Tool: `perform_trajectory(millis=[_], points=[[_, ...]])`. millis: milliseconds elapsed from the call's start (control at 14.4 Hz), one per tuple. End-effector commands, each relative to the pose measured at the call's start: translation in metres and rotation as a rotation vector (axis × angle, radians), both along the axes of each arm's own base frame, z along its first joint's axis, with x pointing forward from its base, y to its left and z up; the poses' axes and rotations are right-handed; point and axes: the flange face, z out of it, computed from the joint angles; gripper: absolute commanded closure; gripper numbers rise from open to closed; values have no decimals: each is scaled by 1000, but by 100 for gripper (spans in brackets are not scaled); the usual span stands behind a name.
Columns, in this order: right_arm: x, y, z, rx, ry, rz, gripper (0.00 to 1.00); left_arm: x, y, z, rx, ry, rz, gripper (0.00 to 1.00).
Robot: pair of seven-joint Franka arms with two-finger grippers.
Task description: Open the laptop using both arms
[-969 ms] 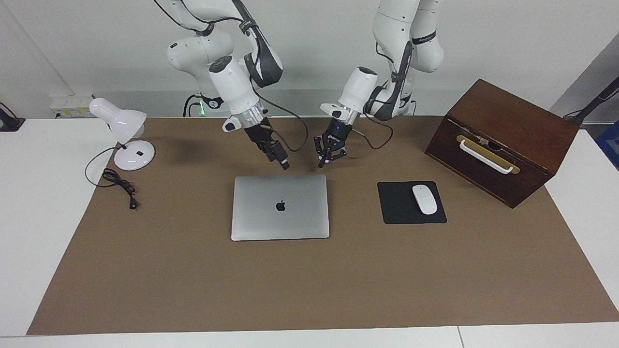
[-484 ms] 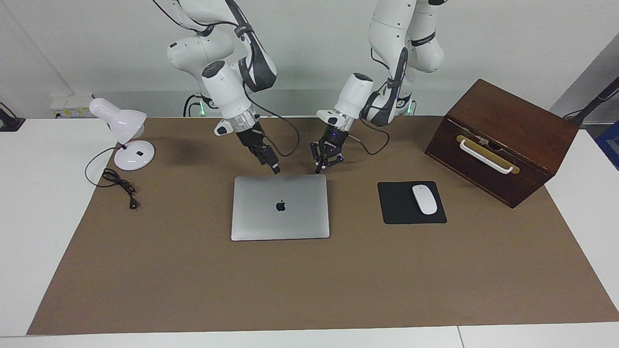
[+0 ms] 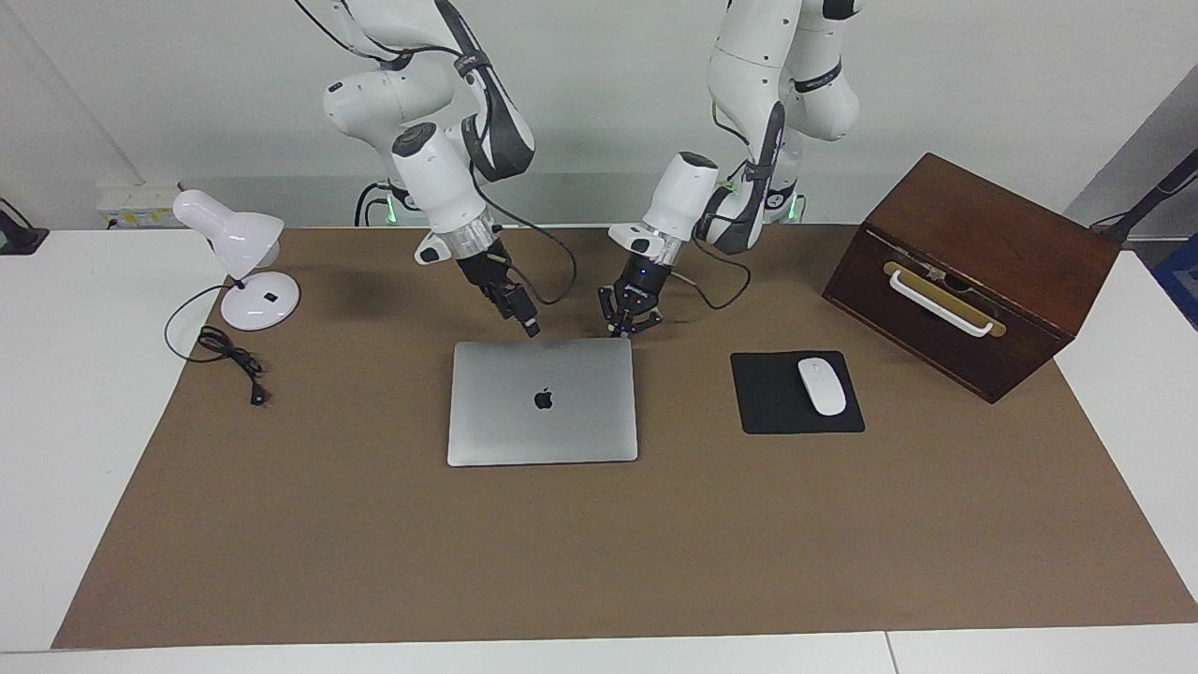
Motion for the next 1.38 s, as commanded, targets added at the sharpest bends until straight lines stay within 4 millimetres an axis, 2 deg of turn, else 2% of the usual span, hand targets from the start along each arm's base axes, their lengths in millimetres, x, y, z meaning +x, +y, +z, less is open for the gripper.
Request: perform_trajectory(millis=[0,692,969,1315], points=[[-2,-5,-3,-2,1,21,0,10,-6,-7,8,-20,-10,100],[13,-24,-18,-29,-2,17,0,16,-1,-11,38,-37,-34,100],[14,-30,-23,9,-8,29,0,16,0,-15,48,-38,-40,100],[24,-30,-23,16,-18,33,0,19,3,-18,56,-34,-33,100]])
